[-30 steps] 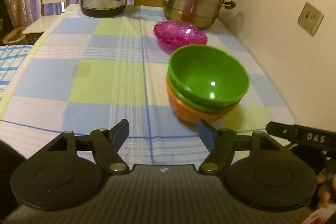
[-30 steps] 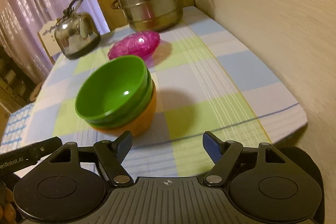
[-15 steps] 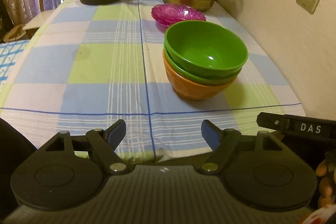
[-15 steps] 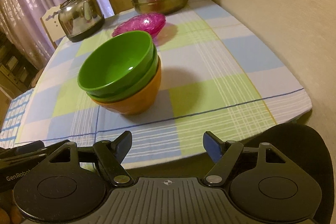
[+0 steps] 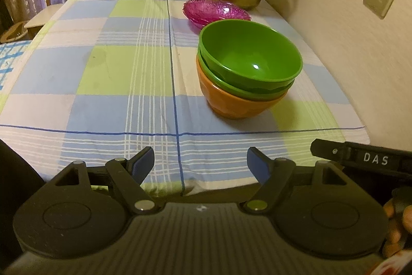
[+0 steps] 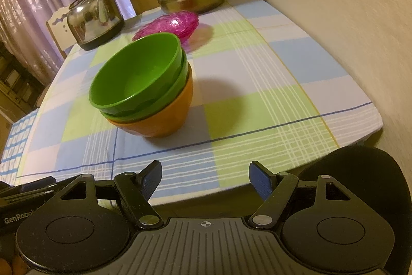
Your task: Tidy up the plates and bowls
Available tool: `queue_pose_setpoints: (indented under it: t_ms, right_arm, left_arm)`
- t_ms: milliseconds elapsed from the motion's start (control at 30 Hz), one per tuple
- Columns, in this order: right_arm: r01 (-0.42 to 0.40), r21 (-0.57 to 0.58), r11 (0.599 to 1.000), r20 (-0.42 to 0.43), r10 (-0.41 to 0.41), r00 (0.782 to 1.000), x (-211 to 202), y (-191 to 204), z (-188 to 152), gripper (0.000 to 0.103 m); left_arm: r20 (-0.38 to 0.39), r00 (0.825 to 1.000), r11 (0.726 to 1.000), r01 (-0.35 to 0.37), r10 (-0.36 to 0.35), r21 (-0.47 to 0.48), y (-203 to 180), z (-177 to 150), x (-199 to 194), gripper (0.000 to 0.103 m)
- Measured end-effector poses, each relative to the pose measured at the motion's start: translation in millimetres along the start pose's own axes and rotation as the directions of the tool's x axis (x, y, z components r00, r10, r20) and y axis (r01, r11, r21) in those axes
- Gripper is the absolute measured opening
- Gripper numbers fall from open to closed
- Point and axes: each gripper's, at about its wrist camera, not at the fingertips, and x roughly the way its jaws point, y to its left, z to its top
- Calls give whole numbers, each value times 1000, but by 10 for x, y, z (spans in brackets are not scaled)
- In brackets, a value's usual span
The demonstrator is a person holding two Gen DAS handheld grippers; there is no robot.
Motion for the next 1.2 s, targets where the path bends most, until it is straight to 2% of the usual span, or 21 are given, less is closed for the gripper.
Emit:
queue_pose_setpoints:
  t_ms: [200, 500, 933, 1100, 1200]
  right_arm:
    - [-13, 18, 1000, 6, 13, 1000, -20, -7, 34, 74]
    - [-38, 41, 998, 39, 36, 999, -87, -9, 233, 74]
    - [-73, 44, 996, 64, 70, 995, 42, 34, 687, 74]
    - [-93, 56, 994, 56, 90, 994, 172, 38, 866, 74]
    - [-98, 56, 994, 36, 96, 995, 312, 50, 978, 74]
  left_arm:
    - [19, 998, 996, 55, -54, -72, 109, 84, -61, 77]
    - [54, 996, 987, 83, -77, -135, 212, 347, -59, 77]
    - [58, 991, 974, 132, -124, -186, 259, 860, 264, 75]
    - [29, 990, 973, 138, -135, -186, 266, 1014, 502, 57]
    - [14, 991, 974, 132, -132, -186, 284, 1090, 641, 54]
